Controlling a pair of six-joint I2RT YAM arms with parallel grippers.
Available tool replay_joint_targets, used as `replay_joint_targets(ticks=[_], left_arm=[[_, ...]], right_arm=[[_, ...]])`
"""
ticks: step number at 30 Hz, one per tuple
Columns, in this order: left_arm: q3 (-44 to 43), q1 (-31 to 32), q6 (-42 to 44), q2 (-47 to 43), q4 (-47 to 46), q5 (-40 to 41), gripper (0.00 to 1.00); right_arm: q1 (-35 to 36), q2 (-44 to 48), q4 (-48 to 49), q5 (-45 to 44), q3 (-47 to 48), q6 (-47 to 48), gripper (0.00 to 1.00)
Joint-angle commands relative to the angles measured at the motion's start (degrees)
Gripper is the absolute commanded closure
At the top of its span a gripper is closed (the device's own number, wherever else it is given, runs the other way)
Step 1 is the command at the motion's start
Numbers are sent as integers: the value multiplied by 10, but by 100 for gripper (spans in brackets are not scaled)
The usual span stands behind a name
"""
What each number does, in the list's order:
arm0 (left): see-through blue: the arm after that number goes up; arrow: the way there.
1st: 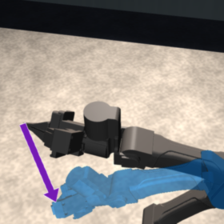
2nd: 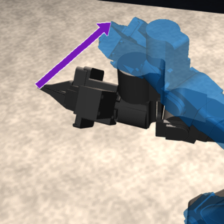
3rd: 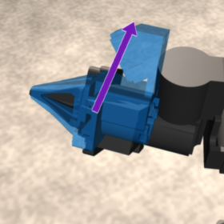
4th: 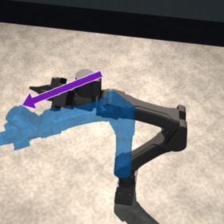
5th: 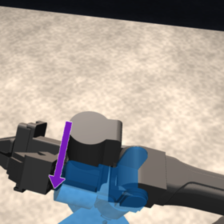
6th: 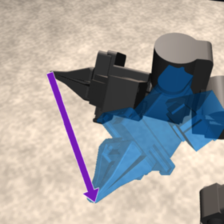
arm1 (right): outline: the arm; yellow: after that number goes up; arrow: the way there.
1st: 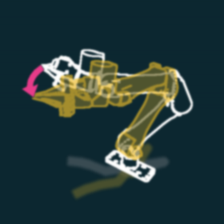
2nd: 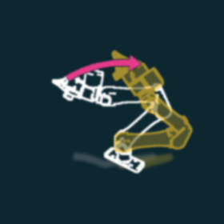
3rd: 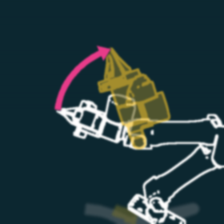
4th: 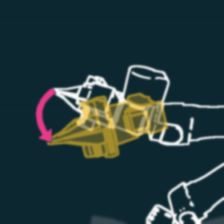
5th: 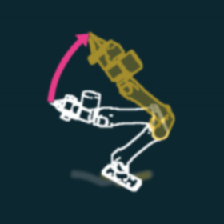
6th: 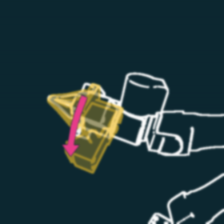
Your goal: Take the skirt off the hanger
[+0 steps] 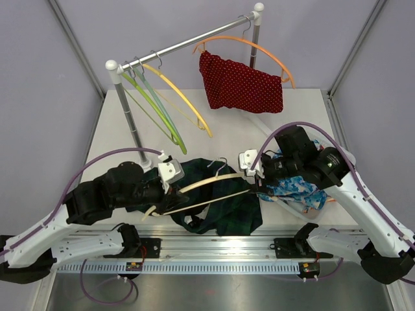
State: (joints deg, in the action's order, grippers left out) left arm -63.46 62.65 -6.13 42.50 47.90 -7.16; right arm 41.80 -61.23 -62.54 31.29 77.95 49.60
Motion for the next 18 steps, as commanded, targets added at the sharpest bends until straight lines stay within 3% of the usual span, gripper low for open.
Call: replay_joint_targets(ticks=[1, 6, 11, 14, 15, 18], left_arm=[[-2, -1, 40, -26, -53, -48, 100], [-3, -1, 72, -39, -37, -66, 100], [-5, -2, 96, -65, -37, -45, 100], [-2, -2, 103, -79, -39, -34, 100], [-1, -1, 105, -81, -40, -31, 100], [2, -2, 111, -87, -41, -23, 100]], right_arm=[[-36, 17, 28, 78, -25, 25, 27], [-45, 10, 3, 120, -12, 62, 28], [-50, -16, -92, 201, -12, 146, 34], [-51, -28, -125, 243, -12, 169, 44], [-50, -30, -127, 248, -11, 169, 59], [-50, -32, -126, 243, -10, 164, 79]])
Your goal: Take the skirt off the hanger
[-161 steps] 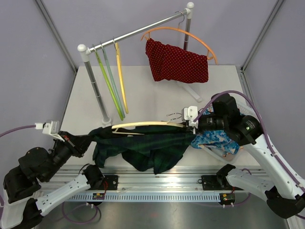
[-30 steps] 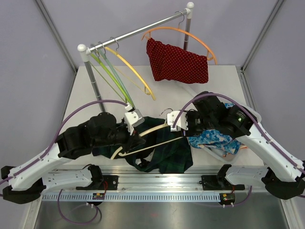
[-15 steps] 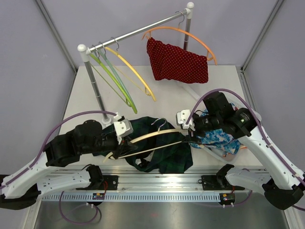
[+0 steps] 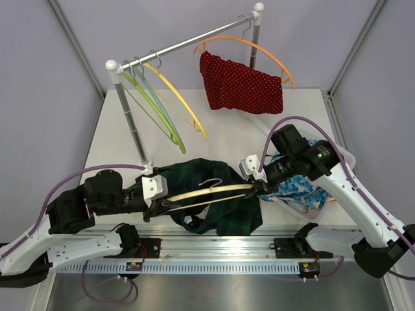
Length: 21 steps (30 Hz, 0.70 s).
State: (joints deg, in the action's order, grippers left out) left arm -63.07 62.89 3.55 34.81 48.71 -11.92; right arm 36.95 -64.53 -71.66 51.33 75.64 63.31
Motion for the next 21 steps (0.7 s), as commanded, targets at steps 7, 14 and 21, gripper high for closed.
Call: replay_joint_targets(ticks=[7, 14, 21], left_arm=[[6, -3, 14, -21, -74, 57, 100], [-4, -4, 6, -91, -114, 158, 12], [9, -4, 0, -148, -103, 218, 2]], right_arm=[[-1, 5, -32, -5, 28, -29, 100], [-58, 76, -29, -181, 9, -144, 100], [-192, 159, -7, -144, -6, -200, 100]])
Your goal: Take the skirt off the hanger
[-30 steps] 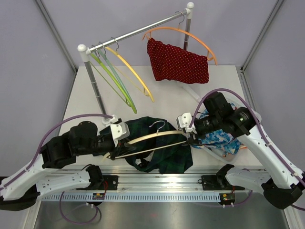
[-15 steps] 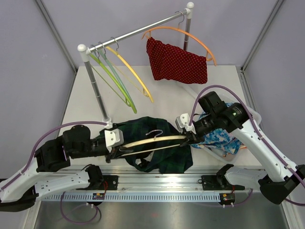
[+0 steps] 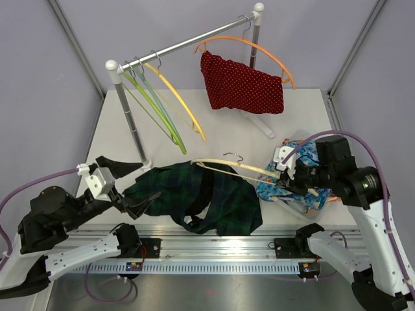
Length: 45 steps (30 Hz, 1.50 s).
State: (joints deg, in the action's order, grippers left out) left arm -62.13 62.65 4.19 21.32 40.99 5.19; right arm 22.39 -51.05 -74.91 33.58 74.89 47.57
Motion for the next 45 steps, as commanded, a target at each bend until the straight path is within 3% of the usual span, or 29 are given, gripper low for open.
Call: replay_joint_targets(ticks=[1, 10, 17, 26, 32, 38, 45], left_arm=[[3, -1, -15, -15, -28, 47, 2], [51, -2, -39, -38, -32, 50, 1], [89, -1, -59, -42, -52, 55, 1], [125, -2, -95, -66, -68, 64, 1], [138, -2, -103, -67, -80, 62, 1], [143, -2, -109, -64, -81, 61, 1], [160, -2, -114, -73, -87, 61, 1]], right_arm=[[-57, 26, 29, 38, 1, -53, 100], [-111, -7, 127, -34, 9, -146, 100], [-104, -147, 209, 29, 126, -206, 100], [31, -369, 275, -155, 411, -290, 100], [85, -477, 283, -204, 545, -307, 100], [120, -572, 247, -224, 632, -307, 100], [163, -593, 264, -263, 605, -294, 100]])
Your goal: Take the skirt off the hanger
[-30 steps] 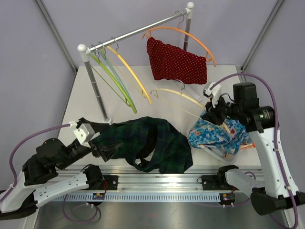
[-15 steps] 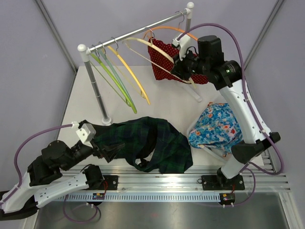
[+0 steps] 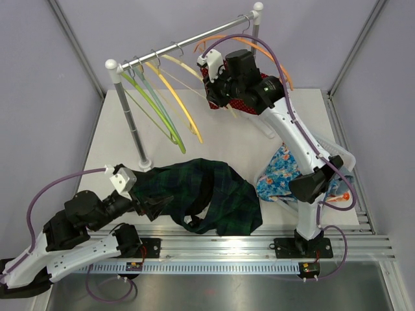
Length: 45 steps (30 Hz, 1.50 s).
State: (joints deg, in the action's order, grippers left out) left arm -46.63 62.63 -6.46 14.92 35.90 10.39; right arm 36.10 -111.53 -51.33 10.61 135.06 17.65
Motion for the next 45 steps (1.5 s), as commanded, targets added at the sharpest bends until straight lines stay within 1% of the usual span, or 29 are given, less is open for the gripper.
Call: replay_joint_targets(ticks=[1, 2, 4, 5, 6, 7, 9, 10, 12, 13, 14, 15, 16, 18, 19, 20, 22, 25, 28, 29, 31, 32, 35, 37, 39, 40, 42, 44, 45], left_arm=[[5, -1, -7, -9, -37, 8, 1], [6, -1, -7, -9, -37, 8, 1], [8, -2, -8, -10, -36, 7, 1], [8, -2, -8, -10, -36, 7, 1], [7, -1, -9, -14, -35, 7, 1], [8, -2, -10, -14, -34, 7, 1], [8, -2, -10, -19, -30, 11, 1], [8, -2, -8, -21, -28, 13, 1], [12, -1, -6, -27, -25, 18, 1], [14, -1, -5, -31, -24, 20, 1], [15, -2, -4, -33, -25, 22, 1], [16, -2, -5, -37, -26, 23, 1], [19, -1, -4, -38, -27, 24, 1], [21, -1, -3, -38, -29, 24, 1], [22, -2, -2, -39, -30, 24, 1], [23, -1, -3, -39, -31, 24, 1], [25, -2, -5, -40, -32, 23, 1], [26, -2, -9, -42, -31, 21, 1], [27, -2, -15, -45, -31, 19, 1], [26, -1, -17, -45, -31, 19, 1], [26, -2, -20, -45, -30, 19, 1], [26, -1, -21, -45, -31, 20, 1], [27, -1, -25, -45, -32, 21, 1], [32, -2, -26, -44, -37, 21, 1], [35, -2, -27, -43, -43, 20, 1], [36, -1, -28, -40, -45, 18, 1], [35, -2, -28, -40, -48, 18, 1], [36, -1, -28, -40, -49, 17, 1], [35, -1, -28, -41, -50, 17, 1]], right_arm=[[30, 14, 31, -40, -3, 6, 100], [33, 19, 37, -44, -18, 9, 100], [39, 34, 40, -49, -34, 17, 82], [40, 41, 40, -52, -47, 19, 66], [40, 50, 40, -55, -54, 29, 38], [40, 75, 42, -65, -65, 37, 23], [39, 111, 62, -80, -116, 67, 7], [39, 155, 70, -98, -138, 79, 1], [39, 199, 75, -103, -203, 136, 1], [39, 247, 74, -115, -229, 158, 1], [38, 275, 69, -109, -293, 184, 1], [37, 305, 65, -78, -332, 254, 1], [37, 361, 55, -21, -408, 295, 0], [31, 393, -39, 45, -446, 385, 0], [29, 408, -77, 116, -461, 404, 1], [29, 416, -134, 155, -502, 454, 1], [29, 448, -135, 241, -584, 486, 0], [29, 450, -82, 270, -679, 470, 0], [33, 427, 63, 249, -754, 377, 1], [38, 419, 130, 242, -766, 335, 1], [60, 392, 187, 205, -793, 305, 1], [68, 381, 231, 193, -798, 285, 1], [106, 336, 297, 142, -808, 248, 1], [124, 298, 310, 136, -806, 236, 1], [136, 279, 331, 148, -808, 216, 4], [143, 266, 334, 166, -812, 213, 8], [155, 258, 329, 194, -812, 211, 37], [158, 259, 296, 216, -799, 219, 71], [157, 276, 284, 214, -792, 223, 100]])
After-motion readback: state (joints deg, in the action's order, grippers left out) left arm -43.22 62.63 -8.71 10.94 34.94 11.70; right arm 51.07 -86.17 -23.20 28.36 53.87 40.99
